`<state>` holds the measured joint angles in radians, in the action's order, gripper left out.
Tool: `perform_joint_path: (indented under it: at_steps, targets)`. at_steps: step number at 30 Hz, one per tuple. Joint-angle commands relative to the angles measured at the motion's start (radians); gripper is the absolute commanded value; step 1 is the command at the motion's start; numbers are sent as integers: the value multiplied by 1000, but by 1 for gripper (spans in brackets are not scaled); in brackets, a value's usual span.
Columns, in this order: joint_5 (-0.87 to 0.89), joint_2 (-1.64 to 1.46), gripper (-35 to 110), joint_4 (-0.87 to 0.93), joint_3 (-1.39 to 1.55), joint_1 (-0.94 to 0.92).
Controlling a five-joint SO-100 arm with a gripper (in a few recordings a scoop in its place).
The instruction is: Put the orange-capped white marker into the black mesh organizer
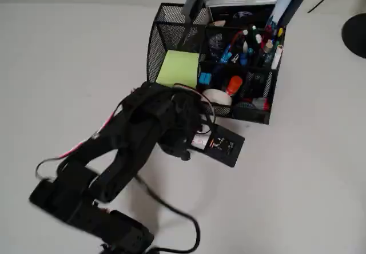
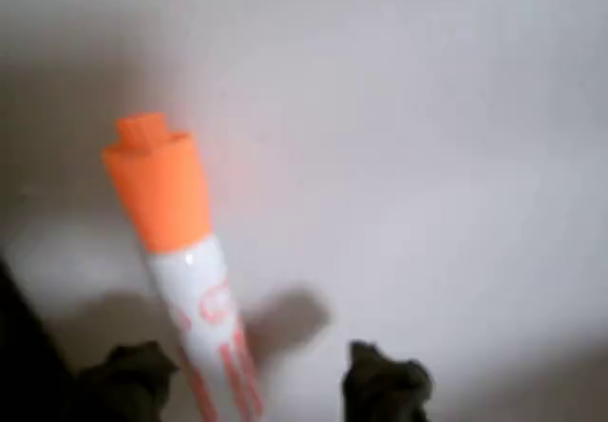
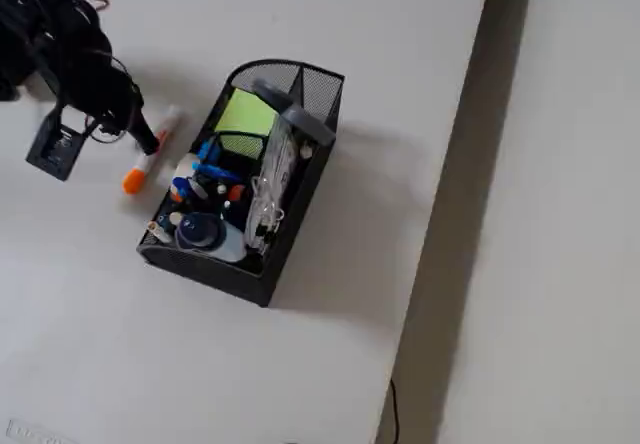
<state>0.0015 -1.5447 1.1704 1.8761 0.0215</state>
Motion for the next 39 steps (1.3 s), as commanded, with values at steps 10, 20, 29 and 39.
perform_joint_path:
  at_steps: [10,20,29,39]
  targets:
    - [-3,118,6,-5,-155,0]
    - [-89,75,0,21,-156,-2]
    - [-250,-276,0,120,-158,63]
    - [-48,-215,20,344,-247,35]
